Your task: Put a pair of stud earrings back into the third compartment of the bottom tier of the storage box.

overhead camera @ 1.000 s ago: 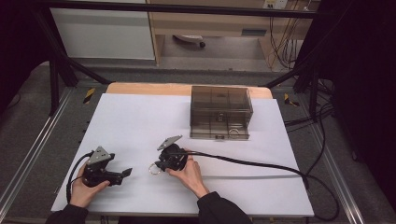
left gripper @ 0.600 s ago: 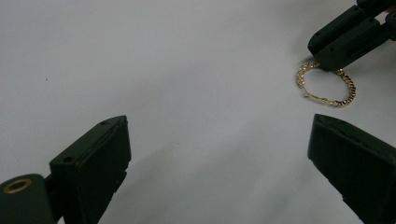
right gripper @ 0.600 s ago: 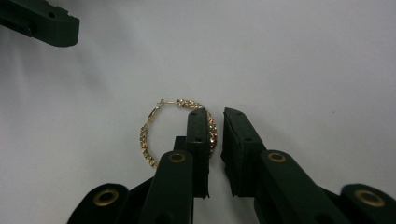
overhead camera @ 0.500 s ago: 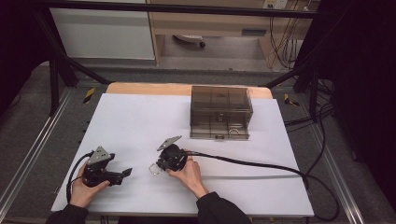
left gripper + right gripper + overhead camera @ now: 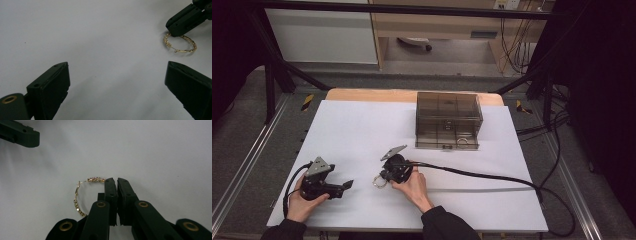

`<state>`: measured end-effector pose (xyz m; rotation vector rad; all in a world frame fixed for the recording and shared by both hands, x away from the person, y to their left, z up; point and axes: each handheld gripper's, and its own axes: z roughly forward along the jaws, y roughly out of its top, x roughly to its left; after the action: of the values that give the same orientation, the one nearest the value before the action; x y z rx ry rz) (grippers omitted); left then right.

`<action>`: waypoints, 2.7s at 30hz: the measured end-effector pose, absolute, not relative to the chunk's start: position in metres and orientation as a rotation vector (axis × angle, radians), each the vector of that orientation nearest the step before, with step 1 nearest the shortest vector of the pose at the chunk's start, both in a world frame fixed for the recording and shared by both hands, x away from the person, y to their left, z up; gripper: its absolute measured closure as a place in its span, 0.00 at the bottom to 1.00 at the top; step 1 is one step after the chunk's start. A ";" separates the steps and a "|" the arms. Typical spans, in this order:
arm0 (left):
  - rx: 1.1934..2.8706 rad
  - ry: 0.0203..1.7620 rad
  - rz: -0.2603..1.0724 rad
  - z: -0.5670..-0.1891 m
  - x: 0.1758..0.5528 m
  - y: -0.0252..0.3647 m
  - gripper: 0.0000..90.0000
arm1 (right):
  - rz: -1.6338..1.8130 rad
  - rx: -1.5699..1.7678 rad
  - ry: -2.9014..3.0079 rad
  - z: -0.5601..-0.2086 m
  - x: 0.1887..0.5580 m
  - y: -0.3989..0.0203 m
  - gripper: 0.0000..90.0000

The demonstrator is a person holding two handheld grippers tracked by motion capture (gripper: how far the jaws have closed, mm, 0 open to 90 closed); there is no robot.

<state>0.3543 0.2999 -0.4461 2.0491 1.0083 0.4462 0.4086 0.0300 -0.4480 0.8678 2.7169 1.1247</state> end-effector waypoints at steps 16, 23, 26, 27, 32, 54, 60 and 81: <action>2.048 1.008 0.446 -0.446 0.354 0.300 0.07 | 1.123 0.866 2.666 -0.426 0.409 0.015 0.97; 2.049 1.009 0.446 -0.446 0.354 0.300 0.07 | 1.131 0.921 2.624 -0.418 0.415 -0.012 0.97; 2.051 1.008 0.448 -0.446 0.355 0.300 0.07 | 1.135 0.938 2.606 -0.416 0.416 -0.023 0.97; 2.051 1.008 0.447 -0.446 0.354 0.300 0.07 | 1.134 0.948 2.594 -0.415 0.417 -0.027 0.97; 2.051 1.008 0.449 -0.446 0.354 0.300 0.07 | 1.118 0.995 2.553 -0.413 0.421 -0.051 0.97; 2.050 1.010 0.448 -0.447 0.355 0.299 0.07 | 1.052 1.231 2.290 -0.394 0.442 -0.165 0.97; 2.051 1.011 0.448 -0.447 0.355 0.299 0.07 | 1.029 1.288 2.230 -0.394 0.451 -0.186 0.97; 2.050 1.010 0.445 -0.447 0.355 0.299 0.07 | 0.898 1.418 2.113 -0.414 0.494 -0.217 0.97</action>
<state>0.3550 0.2988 -0.4471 2.0503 1.0098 0.4446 0.4938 -0.2168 -0.4141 1.4177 2.1134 0.8980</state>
